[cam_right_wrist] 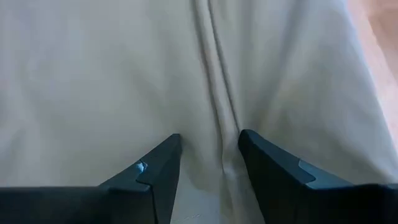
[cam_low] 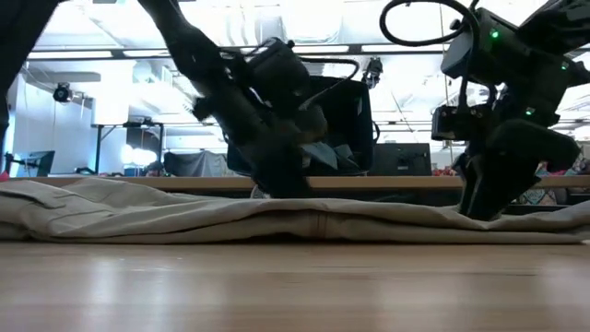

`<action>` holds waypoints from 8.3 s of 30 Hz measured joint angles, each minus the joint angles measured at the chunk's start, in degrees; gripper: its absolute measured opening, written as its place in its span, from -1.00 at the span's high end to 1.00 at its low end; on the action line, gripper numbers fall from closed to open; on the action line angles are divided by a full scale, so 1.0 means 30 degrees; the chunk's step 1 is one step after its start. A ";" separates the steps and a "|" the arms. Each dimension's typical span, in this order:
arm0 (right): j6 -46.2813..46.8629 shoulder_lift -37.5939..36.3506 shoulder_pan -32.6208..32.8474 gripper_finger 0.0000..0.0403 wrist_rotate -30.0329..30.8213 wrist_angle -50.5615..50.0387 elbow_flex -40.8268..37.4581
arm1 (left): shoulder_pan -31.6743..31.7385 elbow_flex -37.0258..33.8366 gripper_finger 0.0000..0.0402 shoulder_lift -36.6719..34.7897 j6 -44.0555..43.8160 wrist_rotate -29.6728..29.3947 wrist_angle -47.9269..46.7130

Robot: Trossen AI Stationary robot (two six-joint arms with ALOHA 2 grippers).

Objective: Fold Laundry from Bin
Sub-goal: Fold the brown shorts from the blue laundry basket

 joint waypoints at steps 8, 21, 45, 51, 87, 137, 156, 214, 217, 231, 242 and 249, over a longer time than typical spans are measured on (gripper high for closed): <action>-0.0117 -0.1141 -0.0044 0.15 0.0487 -0.0611 -0.0087 | -0.0327 -0.0091 0.13 -0.2936 0.0566 0.1010 -0.3084; -0.2107 -0.7788 -0.0339 0.15 0.3102 -0.5185 0.2542 | -0.0221 -0.0207 0.13 0.1398 -0.0641 -0.2781 0.4666; -0.3892 -0.5100 -0.2493 0.23 0.4988 -0.7021 0.1970 | 0.0027 -0.0330 0.13 -0.1755 -0.0817 -0.2040 -0.0003; -0.4742 -0.5745 -0.2256 0.22 0.4162 -0.4034 0.3433 | 0.0005 -0.0528 0.13 -0.6245 -0.0158 -0.2412 -0.3142; -0.8692 -0.4558 -0.6267 0.28 0.3964 -0.3109 0.3244 | 0.0474 -0.3435 0.13 -0.8296 -0.1791 -0.3570 0.1415; 0.2384 0.6605 0.9525 0.28 1.0751 -0.0727 1.2043 | -1.2616 -0.1577 0.13 -0.7480 -0.5968 -0.8618 -0.5020; 0.8655 0.9765 1.1204 0.28 1.1585 -1.1092 1.9058 | -1.6845 0.5434 -0.35 0.0880 -1.2097 -1.7382 -1.1405; 1.0579 1.4069 0.9658 0.72 1.1399 -0.1772 1.8389 | -1.5134 -0.1621 0.97 -0.3137 -2.4310 -1.7474 -0.9628; 1.0495 1.4065 0.9384 0.84 1.0751 -0.1863 1.8389 | -1.5134 -0.1621 0.97 -0.3137 -2.4138 -1.7295 -0.9564; 0.9882 1.4615 0.8971 0.96 1.0550 -0.0174 1.8374 | -1.5113 -0.1577 0.97 -0.3137 -2.4015 -1.6897 -0.9571; 1.1190 1.4583 0.8891 0.96 0.9205 -0.3603 1.8337 | -1.5193 -0.1540 0.97 -0.3144 -2.0017 -1.5191 -1.1633; 1.1473 1.4083 0.9007 0.96 0.8789 -0.5380 1.8282 | -1.5244 -0.1511 0.91 -0.3144 -1.8235 -1.5186 -1.1569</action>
